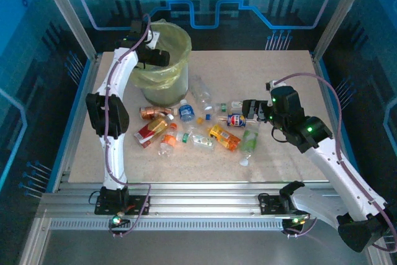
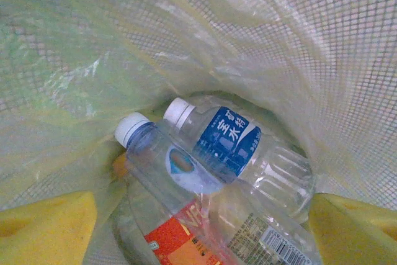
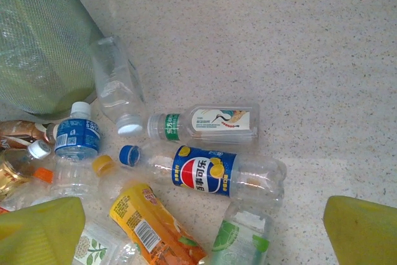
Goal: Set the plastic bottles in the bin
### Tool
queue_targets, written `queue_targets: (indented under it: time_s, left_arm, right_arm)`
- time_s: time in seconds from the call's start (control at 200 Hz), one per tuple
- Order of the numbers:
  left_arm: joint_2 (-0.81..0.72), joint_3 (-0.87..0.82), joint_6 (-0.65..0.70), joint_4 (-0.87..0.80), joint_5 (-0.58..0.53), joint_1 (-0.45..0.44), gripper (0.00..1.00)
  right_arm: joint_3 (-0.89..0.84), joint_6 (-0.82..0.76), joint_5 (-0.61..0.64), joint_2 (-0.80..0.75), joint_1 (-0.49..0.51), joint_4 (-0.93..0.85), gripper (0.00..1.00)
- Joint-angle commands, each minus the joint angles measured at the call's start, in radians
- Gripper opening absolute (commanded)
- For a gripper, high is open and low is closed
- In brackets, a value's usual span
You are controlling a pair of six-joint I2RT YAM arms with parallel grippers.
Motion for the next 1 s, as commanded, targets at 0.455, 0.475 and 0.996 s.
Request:
queue_targets:
  time_s: [0.455, 0.475, 0.996]
  left_arm:
    - [-0.444, -0.211, -0.154, 0.116, 0.003, -0.04, 0.99]
    - [-0.471, -0.243, -0.165, 0.136, 0.006, -0.042, 0.99]
    - [-1.085, -1.105, -0.603, 0.801, 0.116, -0.055, 0.99]
  right_arm:
    - [0.057, 0.089, 0.01, 0.089, -0.031, -0.267, 1.0]
    - [0.054, 0.098, 0.01, 0.091, -0.033, -0.279, 1.0]
    - [-0.255, 0.266, -0.236, 0.115, -0.089, -0.2, 1.0]
